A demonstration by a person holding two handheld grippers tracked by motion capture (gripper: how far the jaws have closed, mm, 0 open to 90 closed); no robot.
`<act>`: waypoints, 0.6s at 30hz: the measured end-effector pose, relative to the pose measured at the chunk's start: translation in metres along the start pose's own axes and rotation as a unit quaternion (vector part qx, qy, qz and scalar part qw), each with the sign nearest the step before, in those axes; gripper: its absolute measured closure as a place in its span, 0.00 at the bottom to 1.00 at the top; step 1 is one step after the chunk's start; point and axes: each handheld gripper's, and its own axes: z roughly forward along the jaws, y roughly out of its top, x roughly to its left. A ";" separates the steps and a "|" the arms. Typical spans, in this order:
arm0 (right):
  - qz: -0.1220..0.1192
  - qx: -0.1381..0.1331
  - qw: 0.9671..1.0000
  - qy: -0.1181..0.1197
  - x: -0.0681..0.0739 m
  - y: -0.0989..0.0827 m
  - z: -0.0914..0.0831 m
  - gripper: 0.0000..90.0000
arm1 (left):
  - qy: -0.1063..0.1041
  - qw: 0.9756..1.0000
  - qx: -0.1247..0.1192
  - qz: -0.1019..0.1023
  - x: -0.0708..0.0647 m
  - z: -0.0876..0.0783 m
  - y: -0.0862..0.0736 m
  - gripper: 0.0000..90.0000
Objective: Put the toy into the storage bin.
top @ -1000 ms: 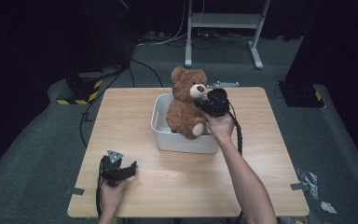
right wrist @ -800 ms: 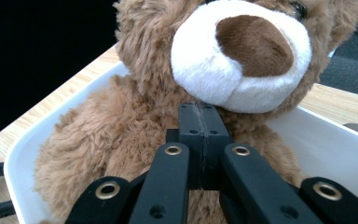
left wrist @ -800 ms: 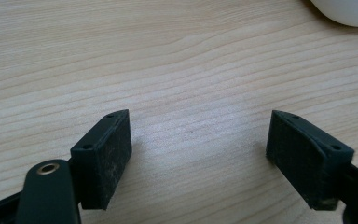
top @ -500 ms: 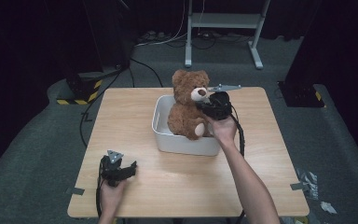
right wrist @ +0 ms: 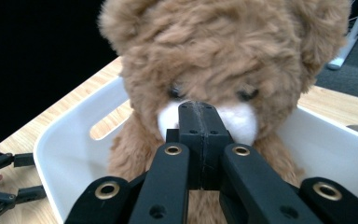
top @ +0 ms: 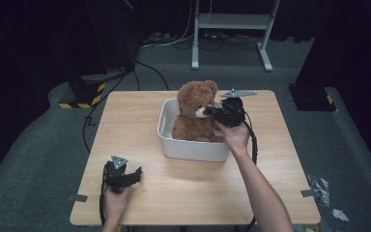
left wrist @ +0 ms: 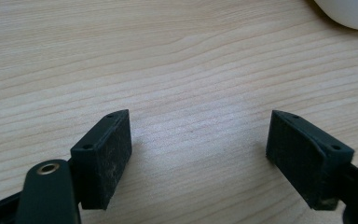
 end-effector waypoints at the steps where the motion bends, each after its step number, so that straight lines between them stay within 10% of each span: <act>1: 0.001 0.000 1.000 0.000 0.000 -0.001 0.000 1.00 | 0.000 1.000 0.000 0.000 0.000 0.000 0.000 0.25; 18: 0.018 -0.027 0.999 -0.004 -0.010 -0.017 -0.015 0.98 | 0.000 1.000 0.000 0.000 0.000 0.000 0.000 0.24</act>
